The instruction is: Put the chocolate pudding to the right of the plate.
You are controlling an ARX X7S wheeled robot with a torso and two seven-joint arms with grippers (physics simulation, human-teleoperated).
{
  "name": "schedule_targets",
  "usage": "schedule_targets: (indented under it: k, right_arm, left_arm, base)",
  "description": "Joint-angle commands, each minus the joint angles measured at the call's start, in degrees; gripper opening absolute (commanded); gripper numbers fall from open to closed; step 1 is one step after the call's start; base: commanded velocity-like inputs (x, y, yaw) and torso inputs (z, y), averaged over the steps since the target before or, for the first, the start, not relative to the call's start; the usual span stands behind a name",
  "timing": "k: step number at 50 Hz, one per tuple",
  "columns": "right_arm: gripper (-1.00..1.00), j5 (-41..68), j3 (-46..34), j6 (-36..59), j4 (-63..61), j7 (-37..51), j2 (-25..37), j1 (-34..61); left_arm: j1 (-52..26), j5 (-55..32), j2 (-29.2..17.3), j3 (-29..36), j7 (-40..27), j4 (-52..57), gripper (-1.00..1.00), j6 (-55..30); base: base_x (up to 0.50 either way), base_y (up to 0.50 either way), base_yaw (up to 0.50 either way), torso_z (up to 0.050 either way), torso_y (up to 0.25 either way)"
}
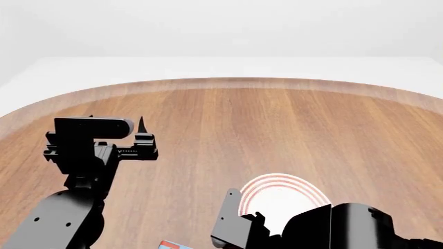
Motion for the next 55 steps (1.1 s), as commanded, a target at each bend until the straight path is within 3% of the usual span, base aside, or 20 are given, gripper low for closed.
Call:
schedule_targets:
  k: [1,45,46,55]
  right_arm:
    - [1.00,-2.0,-2.3,-0.9,2.1,-1.1,-0.4,-1.4]
    - [1.00,-3.9,-6.3,0.4,6.6,0.0,-2.0,-2.6]
    - [-1.00,-3.9,-6.2,0.4,6.6,0.2,-2.1,-2.6]
    - [-1.00,-3.2,-4.6,0.4,6.6,2.3,-2.2,-2.2]
  left_arm:
    - [0.0,-0.4,-0.1,0.0,-0.3,0.6,1.00,-0.3]
    - [0.8,-1.5,-0.5,0.3,-1.1,0.2,1.00,0.9]
    - [0.8,-1.5,-0.5,0.2,-1.1,0.3,1.00,0.9]
    - [0.8,-1.7,-0.7,0.2,-1.3,0.4,1.00,0.8]
  base:
    - [0.00,0.00,0.00,0.000,0.000]
    - [0.00,0.00,0.00,0.000,0.000]
    - [0.00,0.00,0.00,0.000,0.000]
    - [0.00,0.00,0.00,0.000,0.000]
